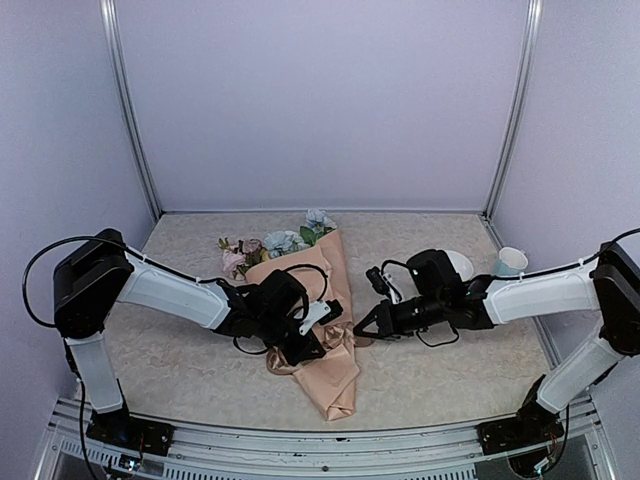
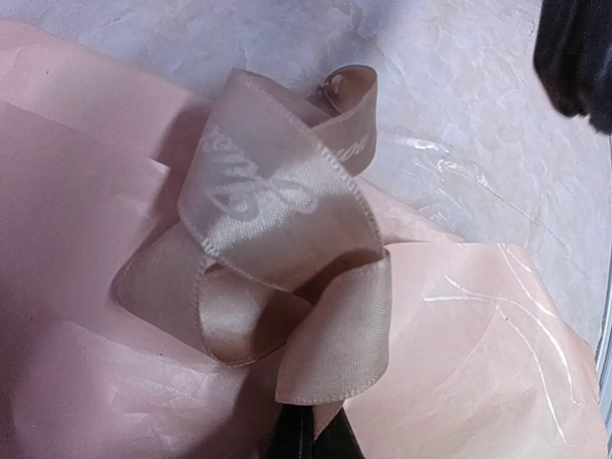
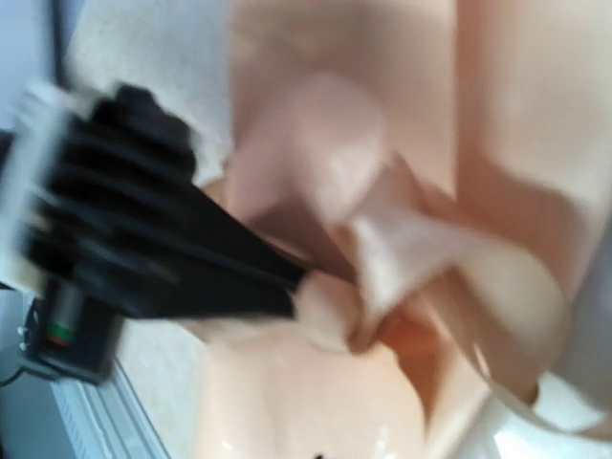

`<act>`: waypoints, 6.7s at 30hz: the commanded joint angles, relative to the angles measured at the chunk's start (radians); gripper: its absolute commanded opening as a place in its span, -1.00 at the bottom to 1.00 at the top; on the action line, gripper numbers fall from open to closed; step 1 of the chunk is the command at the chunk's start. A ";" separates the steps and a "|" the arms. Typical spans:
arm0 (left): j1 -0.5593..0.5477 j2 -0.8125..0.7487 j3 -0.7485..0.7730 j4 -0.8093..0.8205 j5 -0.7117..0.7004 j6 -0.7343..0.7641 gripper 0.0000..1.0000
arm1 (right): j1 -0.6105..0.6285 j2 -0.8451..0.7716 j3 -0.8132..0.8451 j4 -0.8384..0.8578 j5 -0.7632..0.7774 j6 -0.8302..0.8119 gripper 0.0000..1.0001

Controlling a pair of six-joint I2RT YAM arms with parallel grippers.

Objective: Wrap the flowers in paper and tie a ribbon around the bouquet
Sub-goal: Cross the ribbon over the folded bouquet, then tie the ribbon around the folded bouquet.

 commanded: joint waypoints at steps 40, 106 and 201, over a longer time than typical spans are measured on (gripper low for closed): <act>0.003 0.022 -0.026 0.056 0.033 -0.017 -0.92 | 0.027 0.382 0.161 0.327 0.035 0.145 -0.39; 0.109 -0.357 -0.211 -0.215 -0.216 -0.283 0.06 | -0.088 0.450 0.296 0.270 -0.087 -0.051 -1.00; 0.248 -0.607 -0.443 -0.259 -0.263 -0.474 -1.00 | -0.306 -0.052 -0.096 0.032 0.235 -0.221 -1.00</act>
